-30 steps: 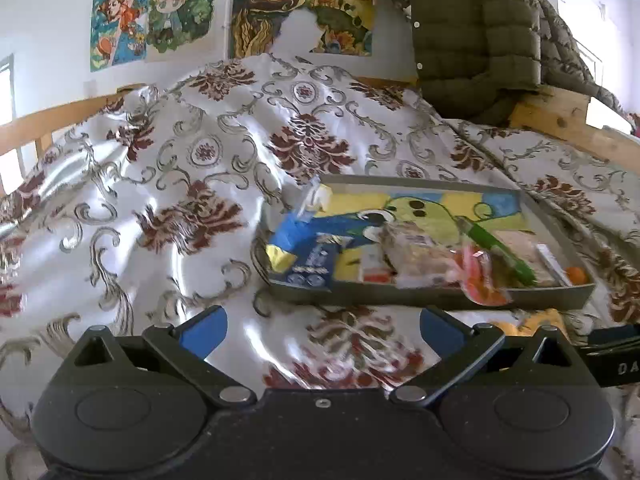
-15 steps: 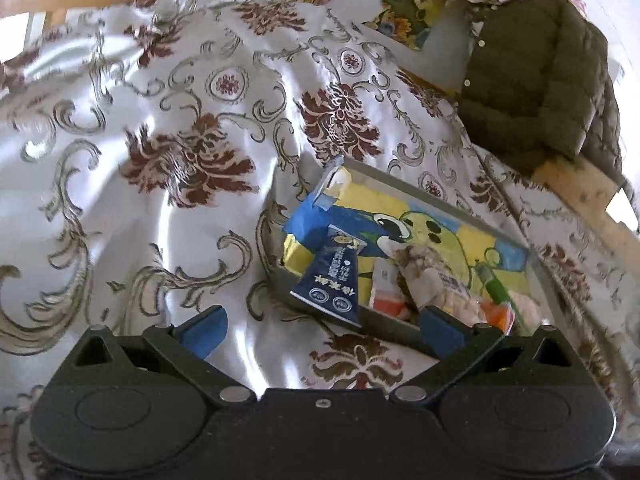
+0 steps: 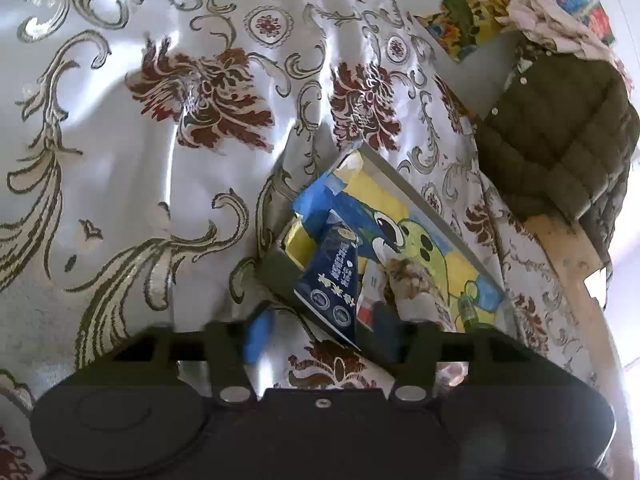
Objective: Organize snacks
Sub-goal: 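Grasp the blue packet in the tray with left tool while right tool approaches the gold foil packet, then lift the blue packet with left tool while right tool grasps the gold foil packet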
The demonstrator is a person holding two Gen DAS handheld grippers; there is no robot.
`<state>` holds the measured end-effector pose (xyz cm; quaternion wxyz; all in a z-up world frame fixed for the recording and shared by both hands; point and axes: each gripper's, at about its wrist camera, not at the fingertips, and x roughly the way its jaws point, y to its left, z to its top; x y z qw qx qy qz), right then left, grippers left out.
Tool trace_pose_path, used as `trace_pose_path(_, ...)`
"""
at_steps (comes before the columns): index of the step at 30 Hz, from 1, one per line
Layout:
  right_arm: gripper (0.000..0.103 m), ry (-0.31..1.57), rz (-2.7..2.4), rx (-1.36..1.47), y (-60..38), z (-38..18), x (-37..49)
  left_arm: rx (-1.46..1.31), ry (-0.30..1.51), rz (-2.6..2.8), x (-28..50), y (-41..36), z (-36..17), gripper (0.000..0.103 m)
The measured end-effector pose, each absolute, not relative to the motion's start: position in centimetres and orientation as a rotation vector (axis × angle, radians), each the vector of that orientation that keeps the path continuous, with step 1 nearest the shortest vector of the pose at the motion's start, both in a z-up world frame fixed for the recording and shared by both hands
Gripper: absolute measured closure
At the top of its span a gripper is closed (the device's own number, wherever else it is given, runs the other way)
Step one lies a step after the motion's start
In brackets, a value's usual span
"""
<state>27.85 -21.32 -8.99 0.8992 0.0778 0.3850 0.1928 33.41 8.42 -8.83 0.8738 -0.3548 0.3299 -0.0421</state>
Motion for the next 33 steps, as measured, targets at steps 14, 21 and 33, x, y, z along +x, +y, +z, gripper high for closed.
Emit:
trace_pose_path(14, 0.026, 0.784, 0.428, 0.153, -20.6, -9.2, 27.7, -0.73, 0.635, -0.124, 32.5, 7.5, -8.5, 0.1)
trace_pose_path(21, 0.013, 0.781, 0.447, 0.152, -19.1, -9.0, 27.7, -0.707, 0.632, -0.119, 30.5, 6.7, -8.0, 0.1)
trace_pose_path(33, 0.014, 0.749, 0.492, -0.066, -16.1, -8.8, 25.9, -0.691, 0.648, -0.131, 26.4, 6.3, -6.7, 0.1)
